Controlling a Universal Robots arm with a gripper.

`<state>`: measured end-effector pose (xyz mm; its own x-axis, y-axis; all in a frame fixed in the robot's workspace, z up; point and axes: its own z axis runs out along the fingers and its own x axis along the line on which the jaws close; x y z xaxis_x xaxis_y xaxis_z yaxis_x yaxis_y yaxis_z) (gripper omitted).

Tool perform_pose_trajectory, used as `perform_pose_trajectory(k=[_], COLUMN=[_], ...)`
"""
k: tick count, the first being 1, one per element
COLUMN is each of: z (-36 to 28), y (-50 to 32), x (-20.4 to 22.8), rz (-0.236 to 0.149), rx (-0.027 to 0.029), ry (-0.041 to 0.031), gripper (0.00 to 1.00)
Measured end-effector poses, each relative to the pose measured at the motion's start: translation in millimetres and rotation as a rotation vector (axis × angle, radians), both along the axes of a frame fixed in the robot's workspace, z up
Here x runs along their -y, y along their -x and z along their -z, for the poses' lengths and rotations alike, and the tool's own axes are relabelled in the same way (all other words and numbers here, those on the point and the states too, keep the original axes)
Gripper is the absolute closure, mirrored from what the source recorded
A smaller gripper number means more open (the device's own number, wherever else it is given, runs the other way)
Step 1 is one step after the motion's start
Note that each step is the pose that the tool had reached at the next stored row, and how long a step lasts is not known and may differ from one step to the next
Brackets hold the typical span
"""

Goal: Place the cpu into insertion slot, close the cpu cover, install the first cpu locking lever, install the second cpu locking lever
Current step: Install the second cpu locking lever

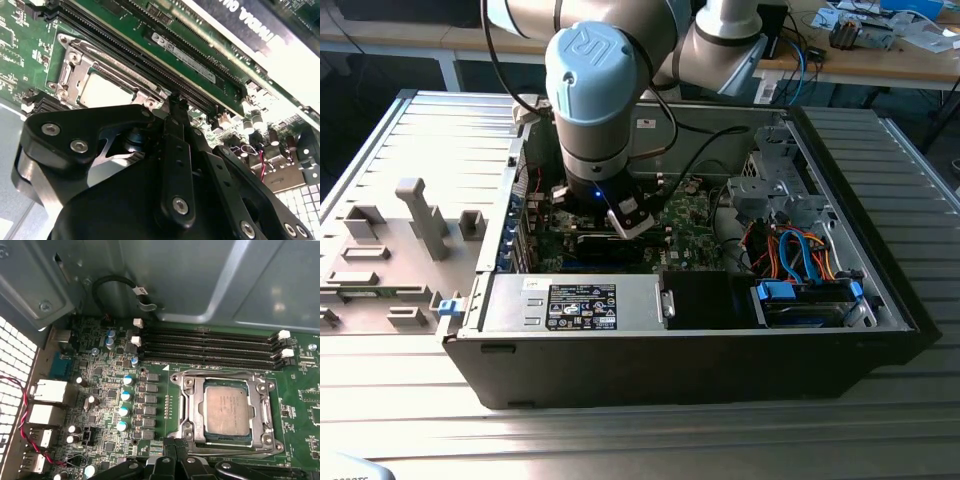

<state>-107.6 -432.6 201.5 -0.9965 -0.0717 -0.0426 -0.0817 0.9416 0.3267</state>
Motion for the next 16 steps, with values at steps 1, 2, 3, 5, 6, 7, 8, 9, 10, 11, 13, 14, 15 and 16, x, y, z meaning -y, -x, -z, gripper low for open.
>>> perform_pose_trajectory(k=[1,2,3,5,6,7,8,9,10,11,13,14,15,16], z=[0.8,1.4,2.5,3.5,3.6,3.6,3.6,3.8,4.0,4.4,5.3,5.8,6.2,6.5], y=[0.0,0.0,0.1,0.1,0.1,0.2,0.2,0.1,0.1,0.0,0.0,0.0,0.1,0.0], x=[-0.1,-0.1,-0.1,-0.4,-0.8,-2.0,-3.3,-5.1,-6.5,-7.8,-8.3,-8.5,-8.6,-8.6], rz=[0.0,0.0,0.0,-0.001,-0.001,-0.002,-0.004,-0.005,-0.006,-0.008,-0.009,-0.01,-0.01,-0.01], rx=[0.0,0.0,0.0001,-0.0001,0.0,-0.0002,-0.0002,0.0001,0.0003,0.0002,0.0,0.0,0.0,0.0001], ry=[0.0012,0.0021,0.004,0.0074,0.008,0.0084,0.0083,0.0085,0.0087,0.0098,0.0112,0.0116,0.0119,0.013], gripper=[0.89,0.89,0.89,0.89,0.89,0.89,0.89,0.89,0.89,0.89,0.89,0.89,0.89,0.89])
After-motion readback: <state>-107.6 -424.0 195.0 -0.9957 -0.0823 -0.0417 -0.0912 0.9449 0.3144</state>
